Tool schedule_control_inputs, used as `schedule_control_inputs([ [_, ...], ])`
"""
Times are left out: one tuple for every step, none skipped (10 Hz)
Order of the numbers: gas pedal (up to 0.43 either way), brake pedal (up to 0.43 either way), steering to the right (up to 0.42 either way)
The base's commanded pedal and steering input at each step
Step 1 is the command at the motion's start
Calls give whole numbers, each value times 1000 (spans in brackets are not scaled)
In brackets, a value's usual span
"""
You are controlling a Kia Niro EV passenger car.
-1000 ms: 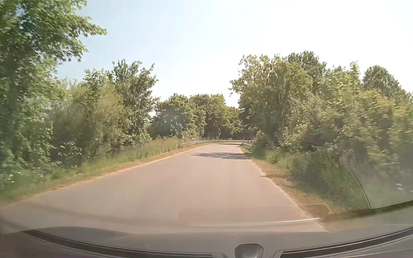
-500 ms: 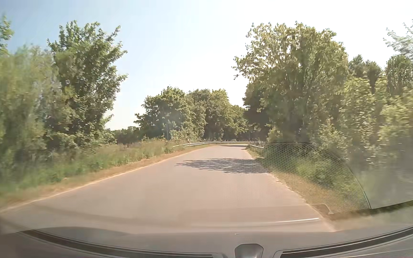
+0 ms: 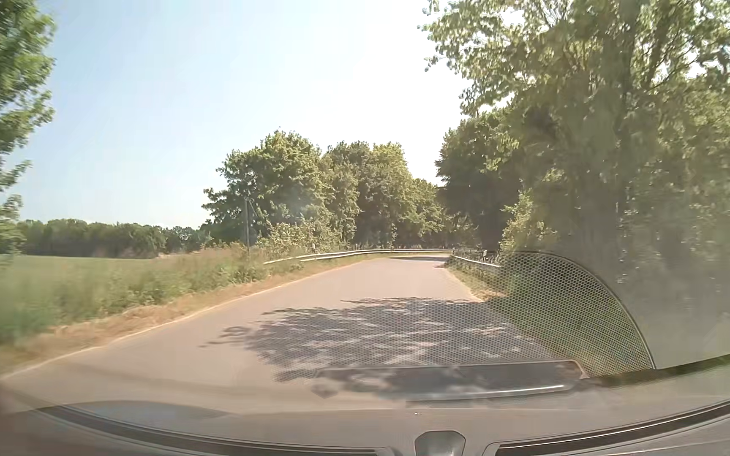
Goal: Follow the waypoints while adhering to traffic rules and regulations
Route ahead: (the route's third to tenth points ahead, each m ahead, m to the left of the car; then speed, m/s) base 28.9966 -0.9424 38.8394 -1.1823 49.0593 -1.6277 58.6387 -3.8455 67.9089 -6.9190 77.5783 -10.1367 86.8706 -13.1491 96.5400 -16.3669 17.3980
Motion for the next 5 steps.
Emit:
schedule_control_inputs([
  [287,6,4],
  [287,6,4],
  [287,6,5],
  [287,6,6],
  [280,6,8],
])
